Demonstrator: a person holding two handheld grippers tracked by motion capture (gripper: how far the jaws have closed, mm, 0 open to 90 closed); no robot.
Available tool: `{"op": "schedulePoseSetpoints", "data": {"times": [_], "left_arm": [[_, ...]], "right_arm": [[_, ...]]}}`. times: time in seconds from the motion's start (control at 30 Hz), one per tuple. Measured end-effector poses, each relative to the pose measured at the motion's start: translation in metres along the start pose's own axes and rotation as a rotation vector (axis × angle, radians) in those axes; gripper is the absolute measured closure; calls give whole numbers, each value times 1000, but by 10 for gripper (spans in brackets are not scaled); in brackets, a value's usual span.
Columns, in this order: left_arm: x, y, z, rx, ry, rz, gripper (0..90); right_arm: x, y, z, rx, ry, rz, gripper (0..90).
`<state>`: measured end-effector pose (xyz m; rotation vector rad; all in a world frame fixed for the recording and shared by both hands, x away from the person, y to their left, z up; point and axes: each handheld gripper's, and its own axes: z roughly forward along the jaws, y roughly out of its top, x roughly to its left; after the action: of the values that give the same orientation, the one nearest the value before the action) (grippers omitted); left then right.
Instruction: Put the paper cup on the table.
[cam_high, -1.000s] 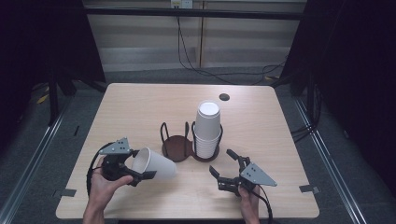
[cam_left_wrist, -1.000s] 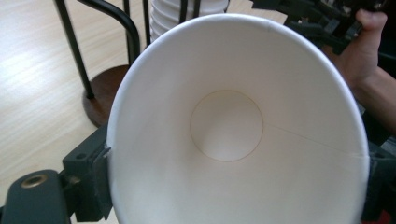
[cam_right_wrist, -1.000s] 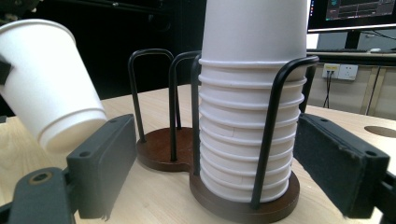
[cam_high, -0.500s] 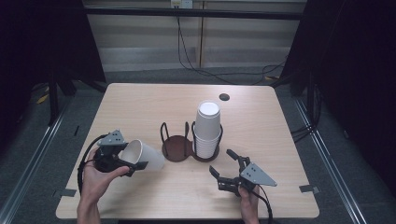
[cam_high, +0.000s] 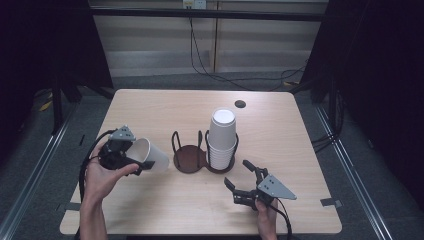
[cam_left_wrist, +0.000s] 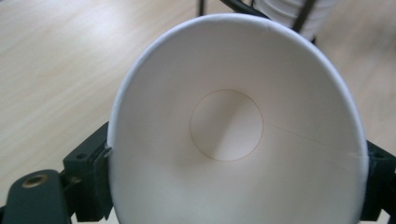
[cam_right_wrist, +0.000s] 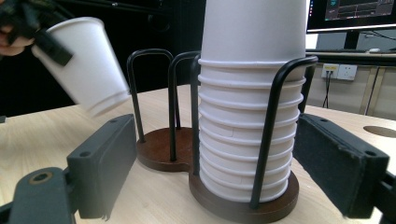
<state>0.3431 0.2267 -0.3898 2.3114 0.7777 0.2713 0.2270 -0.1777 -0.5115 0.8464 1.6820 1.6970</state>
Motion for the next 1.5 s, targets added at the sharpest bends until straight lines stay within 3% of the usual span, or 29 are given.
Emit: {"op": "schedulePoseSetpoints", "data": {"times": [0.03, 0.13, 0.23, 0.33, 0.43, 0.53, 0.67, 0.7, 0.77, 0.83, 0.93, 1.0, 1.1, 1.2, 1.3, 1.4, 1.5], "left_arm": [[4, 3, 1, 29, 8, 0, 120], [15, 8, 1, 39, 11, -10, 119], [23, 15, 1, 82, 29, -3, 119], [19, 24, 1, 117, 74, 34, 118], [20, 32, 4, 145, 49, 54, 118], [21, 38, 6, 195, 89, 68, 118], [32, 47, 12, 223, 29, 73, 118], [33, 48, 14, 237, 36, 62, 117], [37, 52, 18, 287, 53, 78, 117], [41, 54, 22, 298, 19, 72, 117], [42, 56, 29, 314, 10, 65, 116], [44, 56, 35, 348, 8, 84, 116], [46, 53, 41, 351, -10, 79, 115], [46, 51, 49, 386, 17, 93, 112], [45, 50, 56, 382, -12, 105, 108], [43, 48, 63, 395, 4, 118, 99], [42, 46, 68, 358, 3, 118, 84]], "right_arm": [[0, 0, 0, 0, 0, 0, 134], [0, 0, -1, -3, 1, -1, 133], [0, 0, -1, -1, 2, -1, 134], [0, 0, -1, -2, 2, -3, 134], [0, 0, -1, -4, -2, -2, 133], [0, 0, -1, -6, -1, -2, 133], [0, 0, -1, -4, 3, -2, 133], [0, 0, -1, -6, 3, -2, 133], [0, 0, -1, -6, 3, -2, 133], [0, 0, -1, -5, 4, -1, 133], [0, 0, -1, -5, 5, -1, 133], [0, 0, -1, -5, 6, -2, 133], [0, 0, -1, -4, 6, -2, 133], [0, 0, -1, -4, 7, -2, 133], [0, 0, -1, -4, 7, -2, 133], [0, 0, -1, -5, 6, -2, 133], [0, 0, -1, -5, 6, -3, 133]]}}
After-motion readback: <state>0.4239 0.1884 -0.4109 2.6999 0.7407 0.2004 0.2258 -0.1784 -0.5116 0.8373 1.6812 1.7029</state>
